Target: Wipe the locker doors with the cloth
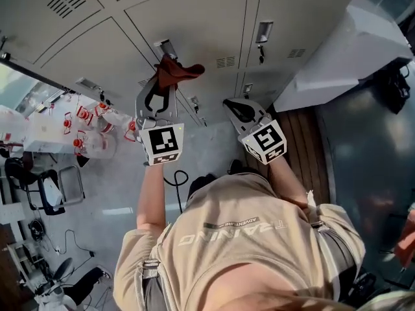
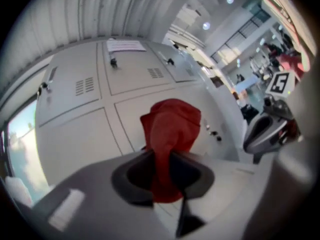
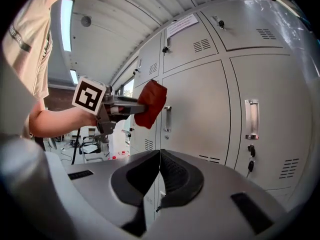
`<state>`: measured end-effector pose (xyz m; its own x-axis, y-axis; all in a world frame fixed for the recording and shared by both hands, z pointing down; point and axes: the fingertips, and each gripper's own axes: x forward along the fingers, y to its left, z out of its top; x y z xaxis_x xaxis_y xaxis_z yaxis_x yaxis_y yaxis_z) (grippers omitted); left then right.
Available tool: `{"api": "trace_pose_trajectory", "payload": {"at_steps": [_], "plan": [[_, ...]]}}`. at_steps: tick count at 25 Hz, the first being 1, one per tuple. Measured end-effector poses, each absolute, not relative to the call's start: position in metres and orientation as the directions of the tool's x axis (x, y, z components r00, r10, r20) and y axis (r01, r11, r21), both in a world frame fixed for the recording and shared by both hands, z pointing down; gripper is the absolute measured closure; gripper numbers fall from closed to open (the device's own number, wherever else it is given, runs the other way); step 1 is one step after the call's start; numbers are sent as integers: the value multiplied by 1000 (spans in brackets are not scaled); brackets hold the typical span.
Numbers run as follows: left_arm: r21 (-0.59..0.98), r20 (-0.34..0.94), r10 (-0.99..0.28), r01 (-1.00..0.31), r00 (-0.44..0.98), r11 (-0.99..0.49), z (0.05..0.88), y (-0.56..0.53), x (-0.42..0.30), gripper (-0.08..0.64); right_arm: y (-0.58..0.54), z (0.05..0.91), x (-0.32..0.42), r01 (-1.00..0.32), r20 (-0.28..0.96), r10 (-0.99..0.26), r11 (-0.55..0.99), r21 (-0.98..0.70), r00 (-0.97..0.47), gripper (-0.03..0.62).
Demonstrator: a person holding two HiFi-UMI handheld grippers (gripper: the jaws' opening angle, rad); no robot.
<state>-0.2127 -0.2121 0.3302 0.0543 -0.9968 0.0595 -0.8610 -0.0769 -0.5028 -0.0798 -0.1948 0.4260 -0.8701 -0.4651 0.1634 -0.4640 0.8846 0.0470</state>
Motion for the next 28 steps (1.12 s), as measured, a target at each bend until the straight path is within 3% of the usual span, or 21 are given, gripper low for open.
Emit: {"api": "trace_pose_trajectory", "payload": {"at_steps": [8, 14, 18, 22, 28], "plan": [[-871, -97, -993, -477, -68, 118, 226, -258, -212, 479, -220, 421, -92, -435, 162, -434, 900, 29, -886, 578], [-956, -223, -970, -171, -100, 237, 172, -272, -214, 479, -214, 420, -96, -455, 172, -447, 891, -5, -878, 577], [-976, -213, -967, -23, -138, 218, 175, -298, -222, 479, -215, 422, -91, -485, 179, -476, 874, -5, -861, 577], [-976, -214, -969, -6, -123, 216, 195, -309, -220, 493, -214, 432, -84, -512, 203, -497, 859, -26, -844, 578], [-992, -78, -991, -92, -107, 88, 237, -314, -217, 494, -208, 445, -86, -519, 231, -497, 853, -45, -836, 577]]}}
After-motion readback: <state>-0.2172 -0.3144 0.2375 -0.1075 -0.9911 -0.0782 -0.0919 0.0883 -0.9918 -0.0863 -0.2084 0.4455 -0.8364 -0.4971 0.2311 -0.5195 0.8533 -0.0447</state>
